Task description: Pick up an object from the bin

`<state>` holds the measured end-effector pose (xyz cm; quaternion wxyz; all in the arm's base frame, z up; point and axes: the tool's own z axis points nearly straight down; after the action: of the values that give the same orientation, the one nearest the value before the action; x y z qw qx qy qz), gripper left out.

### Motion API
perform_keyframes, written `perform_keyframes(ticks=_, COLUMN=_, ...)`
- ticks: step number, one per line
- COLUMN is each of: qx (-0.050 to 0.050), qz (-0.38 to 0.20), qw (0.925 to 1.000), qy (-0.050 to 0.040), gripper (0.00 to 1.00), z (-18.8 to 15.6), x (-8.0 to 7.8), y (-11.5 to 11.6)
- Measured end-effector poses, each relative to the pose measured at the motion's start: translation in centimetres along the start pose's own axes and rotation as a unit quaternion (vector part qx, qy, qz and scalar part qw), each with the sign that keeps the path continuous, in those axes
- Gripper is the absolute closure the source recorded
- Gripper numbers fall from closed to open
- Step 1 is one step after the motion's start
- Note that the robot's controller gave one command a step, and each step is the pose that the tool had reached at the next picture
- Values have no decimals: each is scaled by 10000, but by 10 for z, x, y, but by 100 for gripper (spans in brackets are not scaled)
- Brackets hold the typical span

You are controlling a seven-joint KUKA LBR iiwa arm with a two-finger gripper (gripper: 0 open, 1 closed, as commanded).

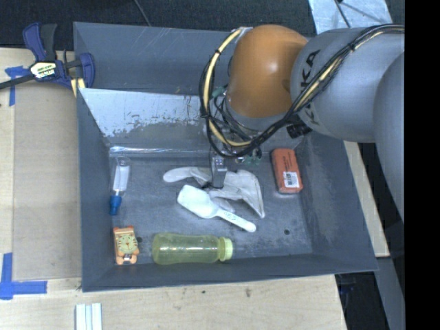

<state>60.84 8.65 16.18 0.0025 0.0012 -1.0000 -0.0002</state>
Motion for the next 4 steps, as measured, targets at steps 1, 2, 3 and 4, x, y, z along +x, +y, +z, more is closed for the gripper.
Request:
perform_keyframes(ticks=1, qx=-3, qz=6, qw=10000, qy=-41, gripper=0, z=-5, x=-2, y=0)
perform_keyframes(ticks=2, qx=-2, qz=-513, qw=9987, qy=-69, gripper=0, z=10, x=13, y=-9)
perform_keyframes(ticks=3, qx=1, qz=-805, qw=9967, qy=-36, gripper=0, z=40, x=21, y=-19)
perform_keyframes(ticks=4, qx=1, qz=-47, qw=10000, qy=-28, gripper=0, z=62, x=20, y=-23)
